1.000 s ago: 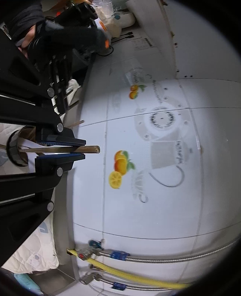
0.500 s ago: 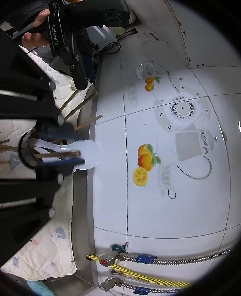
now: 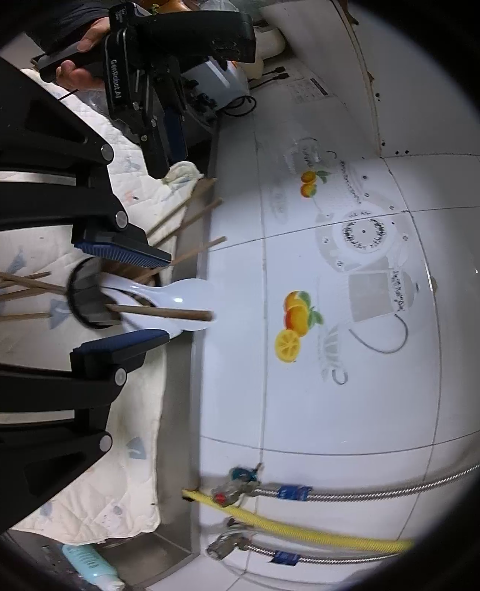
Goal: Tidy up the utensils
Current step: 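Open both tools and move them down toward the loose chopsticks on the cloth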
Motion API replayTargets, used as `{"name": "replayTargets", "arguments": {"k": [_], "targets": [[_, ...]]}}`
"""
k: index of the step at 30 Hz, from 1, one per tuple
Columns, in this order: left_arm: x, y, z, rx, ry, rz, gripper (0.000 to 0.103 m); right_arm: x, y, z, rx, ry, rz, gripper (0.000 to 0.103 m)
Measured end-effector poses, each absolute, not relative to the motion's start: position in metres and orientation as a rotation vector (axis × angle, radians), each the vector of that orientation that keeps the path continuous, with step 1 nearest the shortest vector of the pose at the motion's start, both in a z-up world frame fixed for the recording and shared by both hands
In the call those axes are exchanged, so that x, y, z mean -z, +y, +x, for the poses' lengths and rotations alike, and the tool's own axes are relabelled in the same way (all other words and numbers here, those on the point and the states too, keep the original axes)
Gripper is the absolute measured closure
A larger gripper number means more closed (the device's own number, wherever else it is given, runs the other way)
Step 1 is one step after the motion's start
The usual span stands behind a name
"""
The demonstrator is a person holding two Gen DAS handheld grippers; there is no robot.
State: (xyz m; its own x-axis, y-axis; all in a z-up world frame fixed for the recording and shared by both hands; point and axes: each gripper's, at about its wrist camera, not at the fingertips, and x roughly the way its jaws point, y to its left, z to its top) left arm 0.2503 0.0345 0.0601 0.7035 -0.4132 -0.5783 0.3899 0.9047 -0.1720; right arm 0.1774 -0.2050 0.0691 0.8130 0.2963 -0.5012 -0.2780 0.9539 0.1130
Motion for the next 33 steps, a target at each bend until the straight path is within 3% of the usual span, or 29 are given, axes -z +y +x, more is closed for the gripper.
{"name": "replayTargets", "arguments": {"k": [21, 33], "targets": [[0.003, 0.013, 0.188, 0.402, 0.776, -0.071, 0.039, 0.016, -0.240, 0.125, -0.336, 0.760, 0.067, 0.065], [0.020, 0.025, 0.190, 0.381, 0.811, -0.108, 0.039, 0.059, -0.222, 0.142, -0.366, 0.872, 0.037, 0.074]]}}
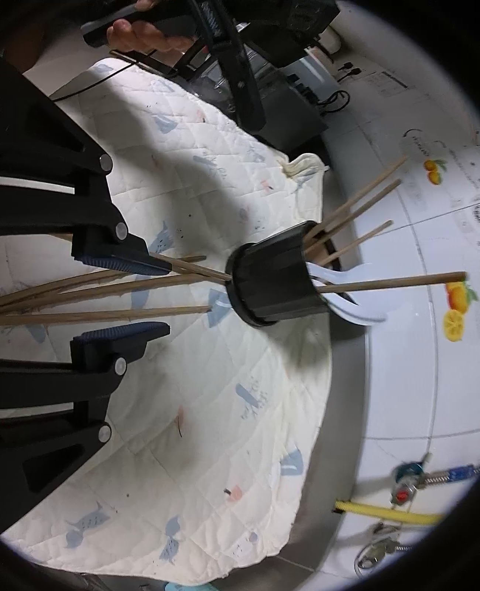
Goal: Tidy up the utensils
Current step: 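Open both tools and move them down toward the loose chopsticks on the cloth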
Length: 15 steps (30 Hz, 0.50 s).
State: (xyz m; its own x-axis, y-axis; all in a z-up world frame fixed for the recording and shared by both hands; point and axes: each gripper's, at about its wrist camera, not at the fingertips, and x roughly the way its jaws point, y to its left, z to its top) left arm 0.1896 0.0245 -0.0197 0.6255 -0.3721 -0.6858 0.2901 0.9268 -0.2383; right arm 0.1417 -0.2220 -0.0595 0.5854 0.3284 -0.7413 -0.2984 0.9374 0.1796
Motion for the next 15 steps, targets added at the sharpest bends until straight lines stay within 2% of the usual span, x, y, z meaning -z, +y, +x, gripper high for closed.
{"name": "replayTargets", "arguments": {"k": [4, 15], "targets": [[0.025, 0.028, 0.192, 0.377, 0.822, -0.108, 0.039, 0.073, -0.214, 0.154, -0.373, 0.906, 0.032, 0.080], [0.043, 0.033, 0.201, 0.377, 0.865, -0.119, 0.040, 0.096, -0.192, 0.186, -0.377, 0.964, -0.013, 0.081]]}}
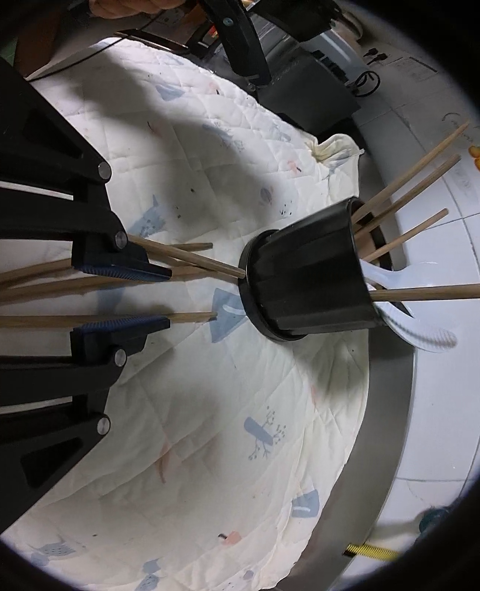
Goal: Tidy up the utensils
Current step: 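Open both tools and move them down toward the loose chopsticks on the cloth, then close the right tool on a chopstick while the left tool closes on another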
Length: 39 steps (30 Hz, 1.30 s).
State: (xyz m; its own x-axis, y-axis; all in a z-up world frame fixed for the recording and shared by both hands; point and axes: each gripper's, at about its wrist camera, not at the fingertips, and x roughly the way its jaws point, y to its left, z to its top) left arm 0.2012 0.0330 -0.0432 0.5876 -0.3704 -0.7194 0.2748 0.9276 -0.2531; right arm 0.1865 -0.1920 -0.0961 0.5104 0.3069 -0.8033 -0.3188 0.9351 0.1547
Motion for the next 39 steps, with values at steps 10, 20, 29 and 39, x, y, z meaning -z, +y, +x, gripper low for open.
{"name": "replayTargets", "arguments": {"k": [10, 20, 29, 39], "targets": [[0.054, 0.028, 0.207, 0.393, 0.888, -0.108, 0.040, 0.113, -0.187, 0.207, -0.358, 1.010, -0.045, 0.086], [0.072, -0.002, 0.221, 0.454, 0.932, -0.116, 0.043, 0.116, -0.185, 0.209, -0.331, 1.014, -0.089, 0.095], [0.099, -0.040, 0.244, 0.496, 1.001, -0.118, 0.058, 0.111, -0.204, 0.199, -0.304, 1.003, -0.063, 0.095], [0.127, -0.064, 0.276, 0.429, 1.069, -0.190, 0.069, 0.110, -0.224, 0.185, -0.275, 1.002, -0.039, 0.095]]}}
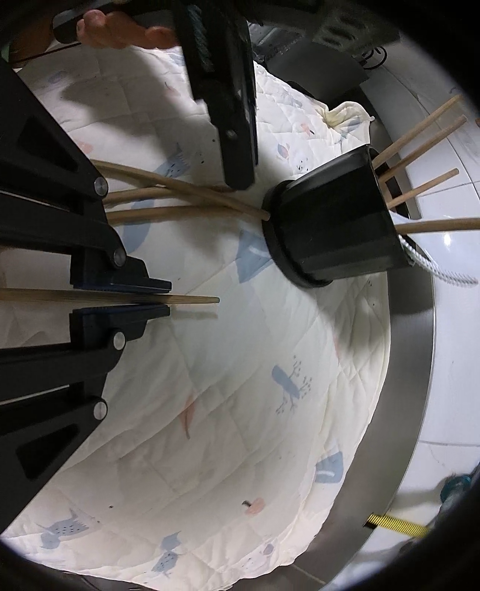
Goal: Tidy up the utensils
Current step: 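Close the right tool on a chopstick while the left tool closes on another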
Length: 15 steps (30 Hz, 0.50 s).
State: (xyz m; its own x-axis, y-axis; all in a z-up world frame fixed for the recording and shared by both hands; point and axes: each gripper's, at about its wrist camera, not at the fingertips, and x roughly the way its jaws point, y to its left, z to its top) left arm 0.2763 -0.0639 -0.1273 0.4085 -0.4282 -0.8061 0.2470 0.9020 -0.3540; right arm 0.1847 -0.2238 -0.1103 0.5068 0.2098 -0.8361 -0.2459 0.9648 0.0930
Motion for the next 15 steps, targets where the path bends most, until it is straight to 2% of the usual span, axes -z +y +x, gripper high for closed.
{"name": "replayTargets", "arguments": {"k": [15], "targets": [[0.151, -0.094, 0.299, 0.324, 1.107, -0.164, 0.073, 0.117, -0.236, 0.179, -0.276, 1.025, -0.002, 0.095]]}}
